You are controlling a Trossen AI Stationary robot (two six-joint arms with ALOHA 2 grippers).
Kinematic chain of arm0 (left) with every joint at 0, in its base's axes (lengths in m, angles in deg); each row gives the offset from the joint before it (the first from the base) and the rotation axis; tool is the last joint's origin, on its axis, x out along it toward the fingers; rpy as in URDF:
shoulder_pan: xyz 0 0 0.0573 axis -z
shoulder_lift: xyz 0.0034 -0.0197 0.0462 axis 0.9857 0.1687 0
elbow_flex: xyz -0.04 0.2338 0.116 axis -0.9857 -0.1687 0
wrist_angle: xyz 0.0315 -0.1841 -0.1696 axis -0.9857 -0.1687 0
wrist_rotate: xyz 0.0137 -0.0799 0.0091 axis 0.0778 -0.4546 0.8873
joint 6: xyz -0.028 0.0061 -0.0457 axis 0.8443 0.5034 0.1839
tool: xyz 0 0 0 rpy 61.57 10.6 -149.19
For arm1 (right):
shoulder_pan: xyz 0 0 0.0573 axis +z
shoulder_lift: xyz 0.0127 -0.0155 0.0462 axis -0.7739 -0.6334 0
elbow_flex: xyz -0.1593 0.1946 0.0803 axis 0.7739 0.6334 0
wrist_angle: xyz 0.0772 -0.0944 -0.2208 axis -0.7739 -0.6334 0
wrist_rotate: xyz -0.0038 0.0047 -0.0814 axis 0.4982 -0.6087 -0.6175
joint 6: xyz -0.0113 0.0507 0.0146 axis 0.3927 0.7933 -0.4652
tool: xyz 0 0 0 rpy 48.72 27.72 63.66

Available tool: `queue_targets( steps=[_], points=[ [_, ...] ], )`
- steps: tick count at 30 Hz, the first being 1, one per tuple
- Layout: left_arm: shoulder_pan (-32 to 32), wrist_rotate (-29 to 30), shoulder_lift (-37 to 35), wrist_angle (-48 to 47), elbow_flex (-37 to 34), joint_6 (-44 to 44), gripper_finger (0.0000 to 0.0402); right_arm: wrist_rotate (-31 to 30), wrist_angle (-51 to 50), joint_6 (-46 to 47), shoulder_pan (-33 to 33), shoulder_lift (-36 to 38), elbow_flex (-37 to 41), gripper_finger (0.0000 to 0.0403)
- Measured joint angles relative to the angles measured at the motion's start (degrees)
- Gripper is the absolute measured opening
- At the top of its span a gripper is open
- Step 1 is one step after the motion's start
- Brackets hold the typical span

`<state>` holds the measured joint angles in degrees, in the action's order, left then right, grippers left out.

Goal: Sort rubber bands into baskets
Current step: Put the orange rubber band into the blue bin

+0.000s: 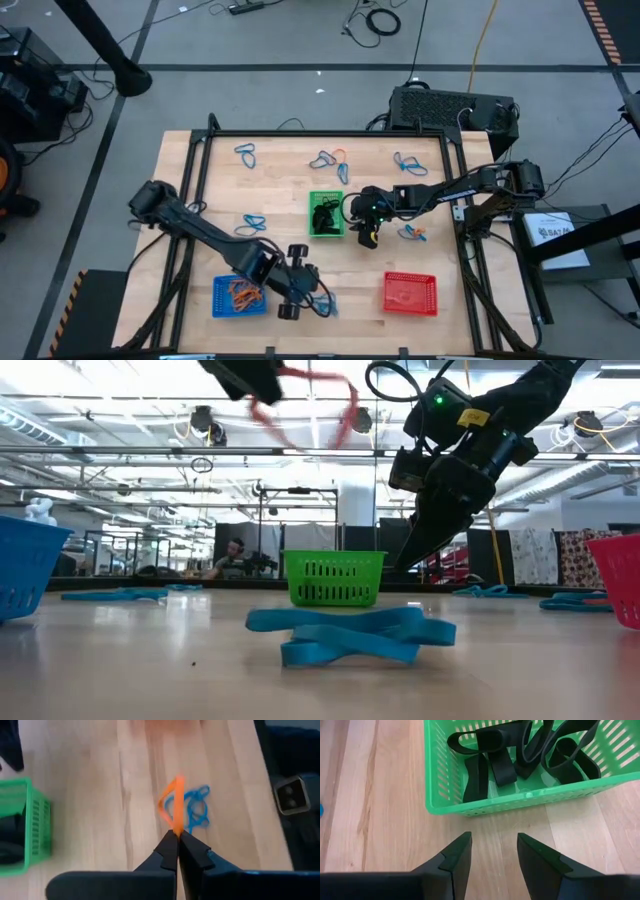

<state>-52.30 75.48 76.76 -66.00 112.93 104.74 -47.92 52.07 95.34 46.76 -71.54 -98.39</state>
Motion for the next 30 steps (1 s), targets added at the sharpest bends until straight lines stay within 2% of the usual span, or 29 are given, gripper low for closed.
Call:
queue_targets(
  steps=[4,13,17,22,30],
  points=[
    [0.0,-5.4,-1.6,-6.1,0.0,5.1,0.0005,0.0,-0.5,0.4,0.0,0.0,0.0,0.0151],
    [-0.2,-19.2,-2.8,-28.7,0.0,23.2,0.0005,0.0,2.8,1.5,0.0,0.0,0.0,0.0151],
    [-0.2,-24.5,-2.8,-35.3,0.0,29.2,0.0004,0.0,4.3,1.5,0.0,0.0,0.0,0.0151],
    [0.5,-27.2,-2.8,-38.8,0.0,30.1,0.0004,0.0,4.8,1.5,0.0,0.0,0.0,0.0151],
    [0.5,-30.0,-2.6,-38.5,-0.1,31.3,0.0013,0.0,4.4,1.3,0.0,0.0,0.0,0.0151]
  ],
)
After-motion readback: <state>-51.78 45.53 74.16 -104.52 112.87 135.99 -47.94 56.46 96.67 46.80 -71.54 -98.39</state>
